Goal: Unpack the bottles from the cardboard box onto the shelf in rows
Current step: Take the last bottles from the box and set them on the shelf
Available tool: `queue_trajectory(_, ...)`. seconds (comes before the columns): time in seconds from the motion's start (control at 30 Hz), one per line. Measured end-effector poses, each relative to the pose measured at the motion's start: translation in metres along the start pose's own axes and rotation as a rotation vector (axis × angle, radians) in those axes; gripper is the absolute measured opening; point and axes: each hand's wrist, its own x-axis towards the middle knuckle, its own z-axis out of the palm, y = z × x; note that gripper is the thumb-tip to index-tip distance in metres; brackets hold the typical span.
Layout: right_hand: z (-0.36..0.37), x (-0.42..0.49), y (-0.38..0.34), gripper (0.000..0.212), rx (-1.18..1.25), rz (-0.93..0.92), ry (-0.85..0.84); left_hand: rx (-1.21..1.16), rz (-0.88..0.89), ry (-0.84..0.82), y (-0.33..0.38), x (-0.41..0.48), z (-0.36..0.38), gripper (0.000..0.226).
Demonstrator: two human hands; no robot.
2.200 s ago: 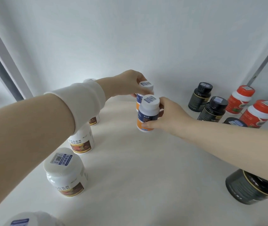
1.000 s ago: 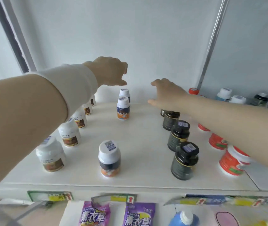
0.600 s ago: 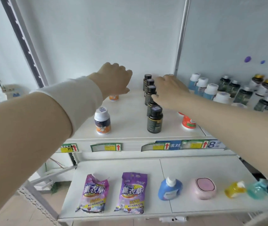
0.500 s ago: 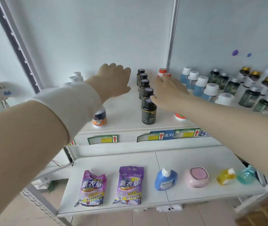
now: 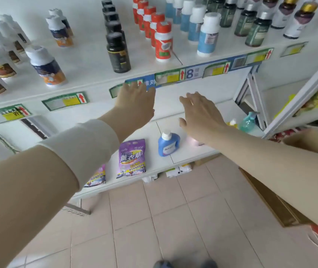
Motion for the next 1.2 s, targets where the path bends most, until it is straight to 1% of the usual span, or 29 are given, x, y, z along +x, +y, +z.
queue_trajectory(0.07, 0.039, -0.02, 0.03, 0.053, 0.001, 0.032, -0.056, -0.018, 0.045, -0.061, 0.042, 0.002, 0.022, 0.044)
queue_trajectory(0.17, 0.094, -0.049, 0.079, 0.049, 0.014, 0.04, -0.047, -0.051, 0.107, -0.13, 0.113, 0.009, 0.054, 0.034)
queue_trajectory(0.3, 0.155, -0.093, 0.146, 0.054, 0.037, 0.146, -0.233, -0.038, 0.191, -0.246, 0.213, 0.022, 0.101, 0.031)
queue_trajectory(0.43, 0.215, -0.132, 0.209, 0.055, 0.053, 0.252, -0.34, -0.075, 0.296, -0.333, 0.305, 0.038, 0.14, 0.035)
queue_trajectory(0.53, 0.257, -0.155, 0.25, 0.055, 0.062, 0.307, -0.434, -0.036, 0.397, -0.408, 0.363, 0.049, 0.168, 0.04)
queue_trajectory(0.67, 0.298, -0.168, 0.298, 0.056, 0.107, 0.399, -0.555, -0.076, 0.494, -0.516, 0.423, 0.068, 0.199, 0.038)
queue_trajectory(0.73, 0.313, -0.17, 0.319, 0.055, 0.136, 0.434, -0.599, -0.112, 0.525, -0.556, 0.446, 0.084, 0.21, 0.032)
queue_trajectory(0.8, 0.321, -0.167, 0.34, 0.056, 0.152, 0.498, -0.621, -0.129, 0.56, -0.572, 0.467, 0.109, 0.218, 0.027)
queue_trajectory(0.87, 0.325, -0.16, 0.364, 0.058, 0.189, 0.598, -0.614, -0.134, 0.609, -0.589, 0.489, 0.137, 0.222, 0.026)
queue_trajectory(0.97, 0.326, -0.148, 0.405, 0.056, 0.237, 0.685, -0.64, -0.134, 0.687, -0.544, 0.527, 0.185, 0.215, 0.03)
queue_trajectory(1.2, 0.322, -0.133, 0.516, 0.044, 0.261, 0.863, -0.52, -0.09, 0.856, -0.467, 0.623, 0.283, 0.174, 0.042)
